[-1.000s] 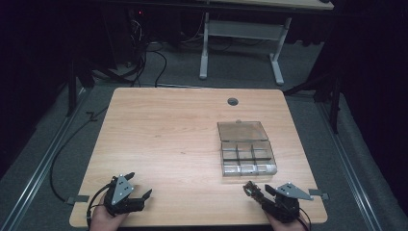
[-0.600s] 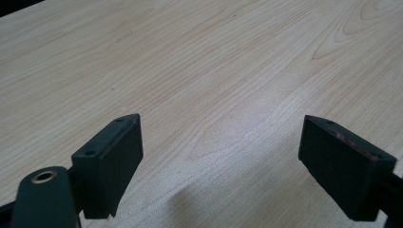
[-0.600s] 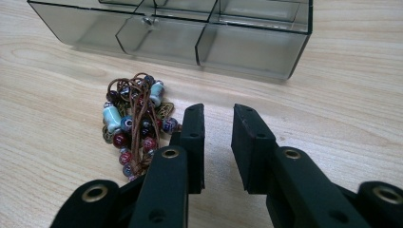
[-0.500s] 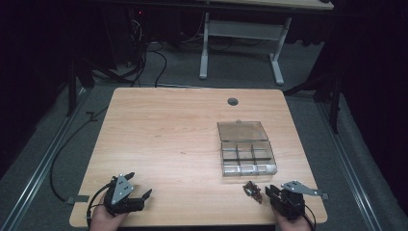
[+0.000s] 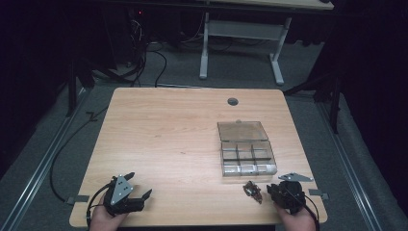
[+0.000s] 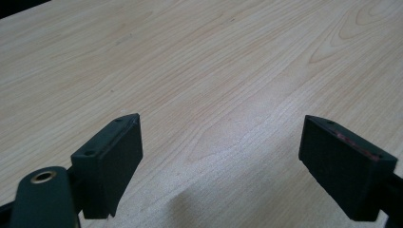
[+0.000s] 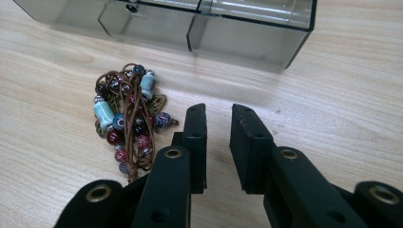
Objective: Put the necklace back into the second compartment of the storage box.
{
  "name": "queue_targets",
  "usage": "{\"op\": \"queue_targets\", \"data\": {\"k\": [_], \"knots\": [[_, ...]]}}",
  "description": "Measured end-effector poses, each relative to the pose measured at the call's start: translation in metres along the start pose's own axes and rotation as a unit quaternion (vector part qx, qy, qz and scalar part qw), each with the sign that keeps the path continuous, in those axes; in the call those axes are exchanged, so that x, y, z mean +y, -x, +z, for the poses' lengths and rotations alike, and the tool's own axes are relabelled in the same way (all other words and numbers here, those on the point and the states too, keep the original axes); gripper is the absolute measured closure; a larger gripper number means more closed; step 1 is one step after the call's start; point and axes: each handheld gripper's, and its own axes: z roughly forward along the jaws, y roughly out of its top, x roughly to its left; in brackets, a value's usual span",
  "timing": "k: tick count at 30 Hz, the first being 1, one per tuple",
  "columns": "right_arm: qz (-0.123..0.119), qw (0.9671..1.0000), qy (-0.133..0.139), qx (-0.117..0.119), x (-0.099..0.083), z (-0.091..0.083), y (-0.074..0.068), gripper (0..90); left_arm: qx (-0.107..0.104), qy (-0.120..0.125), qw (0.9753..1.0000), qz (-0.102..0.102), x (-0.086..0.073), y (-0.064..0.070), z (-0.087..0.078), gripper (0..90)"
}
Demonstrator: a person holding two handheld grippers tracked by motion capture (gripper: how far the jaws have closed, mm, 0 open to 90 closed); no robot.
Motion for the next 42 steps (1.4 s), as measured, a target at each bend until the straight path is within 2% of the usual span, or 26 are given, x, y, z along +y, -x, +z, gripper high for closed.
{"op": "queue_targets", "data": {"k": [1, 2, 4, 9, 10, 15, 16, 22, 26, 32, 36, 42], "knots": [[0.001, 0.9999, -0.014, 0.001, 0.003, 0.000, 0.000, 74.7, -0.001, 0.002, 1.0000, -0.003, 0.000, -0.001, 0.000, 15.0], [0.001, 0.9999, -0.014, 0.001, 0.003, 0.000, 0.000, 74.7, -0.001, 0.002, 1.0000, -0.003, 0.000, -0.001, 0.000, 15.0], [0.005, 0.9994, -0.034, 0.002, 0.008, -0.001, 0.000, 73.2, -0.001, 0.003, 1.0000, -0.004, 0.000, -0.001, -0.001, 14.9], [0.005, 0.9983, -0.058, 0.004, 0.012, -0.001, 0.001, 71.1, -0.003, 0.004, 1.0000, -0.006, 0.000, -0.001, -0.001, 14.7], [0.003, 0.9971, -0.076, 0.005, 0.015, -0.002, 0.000, 68.5, -0.004, 0.003, 1.0000, -0.006, 0.000, -0.002, -0.001, 14.5], [0.000, 0.9955, -0.094, 0.010, 0.019, -0.004, 0.000, 67.6, -0.004, 0.004, 1.0000, -0.006, 0.000, -0.002, -0.001, 14.4], [-0.003, 0.9944, -0.105, 0.011, 0.022, -0.005, -0.001, 67.3, -0.004, 0.004, 1.0000, -0.005, 0.000, -0.001, -0.001, 14.4], [-0.008, 0.9914, -0.130, 0.012, 0.027, -0.005, -0.003, 64.3, -0.004, 0.005, 1.0000, -0.006, -0.001, -0.002, -0.001, 14.4], [-0.023, 0.9860, -0.165, 0.013, 0.030, -0.002, -0.004, 63.0, -0.004, 0.004, 1.0000, -0.005, 0.000, -0.001, -0.001, 14.1], [-0.029, 0.9827, -0.182, 0.018, 0.031, -0.002, -0.004, 61.0, -0.009, 0.002, 1.0000, -0.002, 0.000, -0.001, -0.001, 12.0], [-0.033, 0.9798, -0.196, 0.022, 0.032, -0.002, -0.006, 59.4, -0.007, 0.001, 1.0000, -0.006, 0.000, -0.002, 0.000, 10.0], [-0.041, 0.9784, -0.201, 0.030, 0.038, -0.006, -0.011, 57.4, -0.008, -0.001, 0.9999, -0.010, 0.000, -0.002, 0.000, 6.9]]}}
